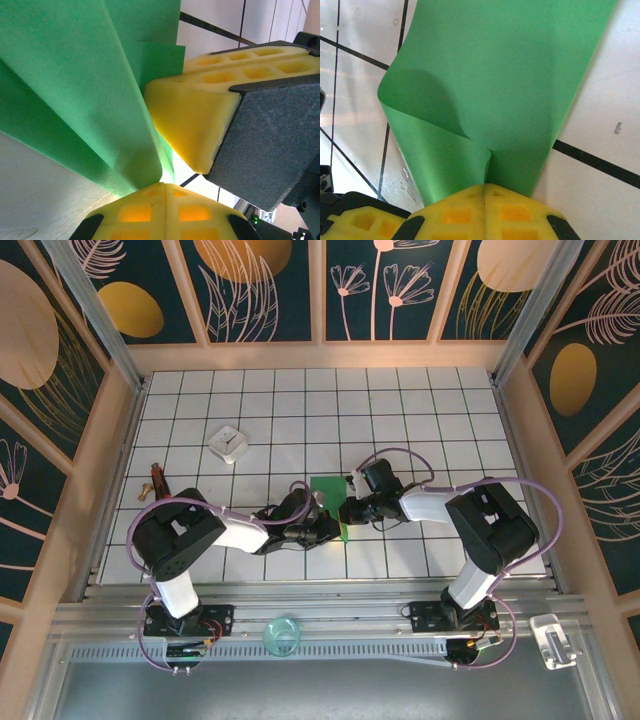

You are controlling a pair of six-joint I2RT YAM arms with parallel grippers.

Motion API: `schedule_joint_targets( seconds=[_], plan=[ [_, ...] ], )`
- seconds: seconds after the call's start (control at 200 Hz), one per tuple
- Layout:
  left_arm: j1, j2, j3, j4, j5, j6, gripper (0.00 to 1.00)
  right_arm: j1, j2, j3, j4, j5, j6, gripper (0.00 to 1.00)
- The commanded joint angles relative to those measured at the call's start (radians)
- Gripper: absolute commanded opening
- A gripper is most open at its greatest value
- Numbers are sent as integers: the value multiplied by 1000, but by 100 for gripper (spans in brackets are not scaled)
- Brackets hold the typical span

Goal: Fold a paper plane with a square sheet of paper (pick it up from the middle)
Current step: Perform the third fold on the triangle at the bottom-center of the table.

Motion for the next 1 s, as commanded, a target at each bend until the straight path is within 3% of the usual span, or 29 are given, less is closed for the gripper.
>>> schedule_joint_targets(
  seconds=[0.0,0.465,0.991],
  plan=[
    [-5,12,22,50,16,-37,0,-2,40,-43,-104,79,-12,0],
    [-24,-56,-13,45,12,-56,0,-2,40,-43,-104,79,-12,0],
    [-26,39,15,33,14,-44,0,-3,41,-40,-107,78,-11,0]
  ],
)
